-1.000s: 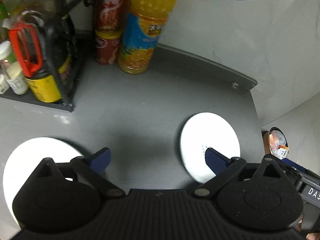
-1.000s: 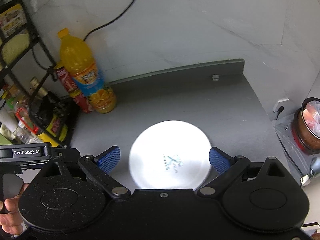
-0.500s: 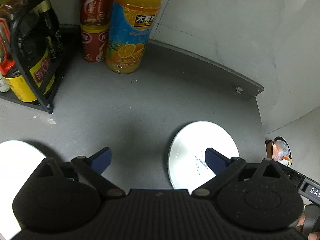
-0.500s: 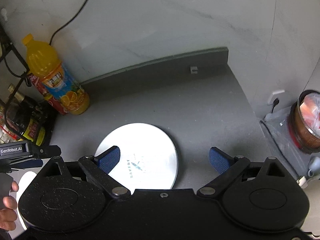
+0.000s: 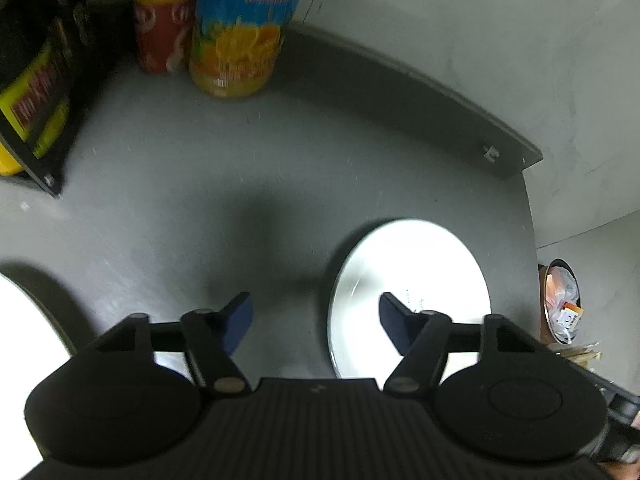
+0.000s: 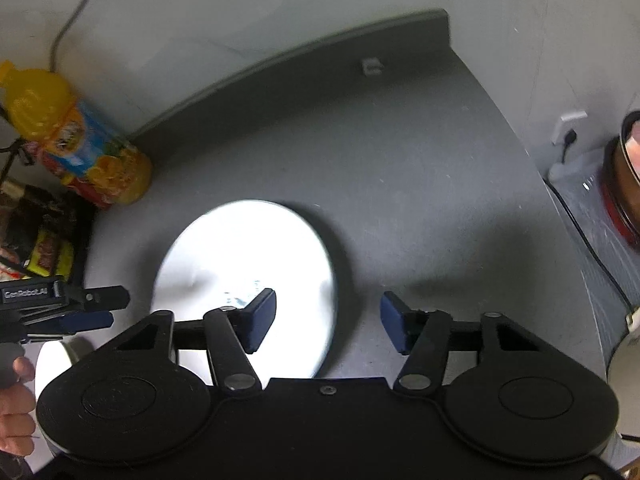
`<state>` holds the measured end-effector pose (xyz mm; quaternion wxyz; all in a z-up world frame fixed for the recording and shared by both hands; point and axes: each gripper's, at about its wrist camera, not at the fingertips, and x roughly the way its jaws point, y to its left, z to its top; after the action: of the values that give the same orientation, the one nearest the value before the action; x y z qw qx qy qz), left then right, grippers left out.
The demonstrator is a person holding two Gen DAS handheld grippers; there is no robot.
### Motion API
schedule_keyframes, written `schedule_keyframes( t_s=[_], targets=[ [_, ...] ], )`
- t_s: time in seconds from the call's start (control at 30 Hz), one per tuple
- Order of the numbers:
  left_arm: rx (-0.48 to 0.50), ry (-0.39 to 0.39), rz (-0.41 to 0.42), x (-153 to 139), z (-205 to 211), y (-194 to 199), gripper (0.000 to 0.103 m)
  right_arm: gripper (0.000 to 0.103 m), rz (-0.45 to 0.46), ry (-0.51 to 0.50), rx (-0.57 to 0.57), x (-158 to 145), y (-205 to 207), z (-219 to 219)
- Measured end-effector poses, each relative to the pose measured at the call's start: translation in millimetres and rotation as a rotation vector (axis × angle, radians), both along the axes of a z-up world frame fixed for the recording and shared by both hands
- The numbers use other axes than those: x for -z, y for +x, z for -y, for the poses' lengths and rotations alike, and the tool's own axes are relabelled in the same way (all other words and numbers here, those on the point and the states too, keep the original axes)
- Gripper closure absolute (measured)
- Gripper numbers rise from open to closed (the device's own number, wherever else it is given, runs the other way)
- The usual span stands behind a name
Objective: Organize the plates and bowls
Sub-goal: 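Close the right gripper on the 'BAKERY' plate rim while the left gripper grips it too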
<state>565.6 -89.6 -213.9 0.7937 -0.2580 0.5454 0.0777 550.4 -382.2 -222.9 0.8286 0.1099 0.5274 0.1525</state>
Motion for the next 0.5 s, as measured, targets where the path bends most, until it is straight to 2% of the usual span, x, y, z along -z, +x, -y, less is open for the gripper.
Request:
schedule_keyframes(
  t_s=[0.07,0.27,0.5],
  targets=[
    [-0.005,-0.023,-0.016,7.6,-0.3,4.4,0.046,0.060,-0.028,0.021,0.006,7.1,3.8,2.6],
    [-0.012,-0.045,-0.065,27.7,6.4,15.9,0.062,0.075,-0.108,0.079,0.022,25.9,15.6,4.4],
    [-0.019,-0.096,-0.104,48.3,10.1,25.4,0.081,0.083,-0.147,0.068,-0.020,34.3,26.5,-8.8]
  ],
)
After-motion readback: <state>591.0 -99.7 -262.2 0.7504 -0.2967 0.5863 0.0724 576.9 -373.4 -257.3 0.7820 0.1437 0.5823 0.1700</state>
